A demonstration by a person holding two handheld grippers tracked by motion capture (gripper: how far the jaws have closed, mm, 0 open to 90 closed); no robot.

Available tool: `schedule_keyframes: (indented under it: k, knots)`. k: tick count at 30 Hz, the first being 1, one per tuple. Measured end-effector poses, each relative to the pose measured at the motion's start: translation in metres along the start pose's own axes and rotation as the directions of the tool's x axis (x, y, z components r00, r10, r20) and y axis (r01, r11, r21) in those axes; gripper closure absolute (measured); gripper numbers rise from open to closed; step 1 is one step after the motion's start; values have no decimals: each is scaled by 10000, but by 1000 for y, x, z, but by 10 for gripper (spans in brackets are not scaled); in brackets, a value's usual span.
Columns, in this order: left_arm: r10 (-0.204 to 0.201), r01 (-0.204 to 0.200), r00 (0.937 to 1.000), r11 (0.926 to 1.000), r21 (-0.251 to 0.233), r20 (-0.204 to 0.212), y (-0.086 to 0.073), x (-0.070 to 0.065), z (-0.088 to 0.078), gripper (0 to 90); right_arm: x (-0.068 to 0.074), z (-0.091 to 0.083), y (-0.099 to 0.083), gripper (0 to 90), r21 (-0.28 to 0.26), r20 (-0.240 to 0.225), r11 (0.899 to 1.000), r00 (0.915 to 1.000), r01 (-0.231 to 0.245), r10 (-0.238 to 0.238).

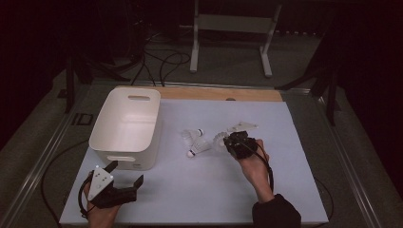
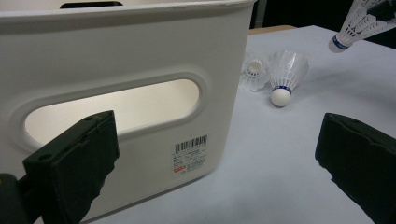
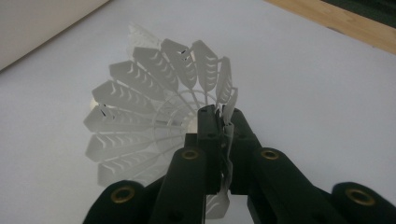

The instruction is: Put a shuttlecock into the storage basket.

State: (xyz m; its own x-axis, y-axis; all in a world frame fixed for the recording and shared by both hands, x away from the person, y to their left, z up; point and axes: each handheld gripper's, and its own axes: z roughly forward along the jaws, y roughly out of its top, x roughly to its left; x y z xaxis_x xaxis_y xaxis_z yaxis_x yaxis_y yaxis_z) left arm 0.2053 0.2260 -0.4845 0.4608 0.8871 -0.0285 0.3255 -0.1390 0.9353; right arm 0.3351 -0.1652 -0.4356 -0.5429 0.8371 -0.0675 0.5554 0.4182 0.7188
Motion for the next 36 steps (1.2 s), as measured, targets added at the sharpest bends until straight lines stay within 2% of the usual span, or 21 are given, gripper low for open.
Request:
schedule_keyframes:
  k: [15,36]
  knots:
    - [10,-10,10000,10000,11,-12,0,0,0,3,0,-5,9,865,-99,-63,9999,10000,54,-54]
    - [34,-33,10000,10000,42,-25,0,0,0,3,-7,-10,27,865,-287,-93,9995,9999,96,-98]
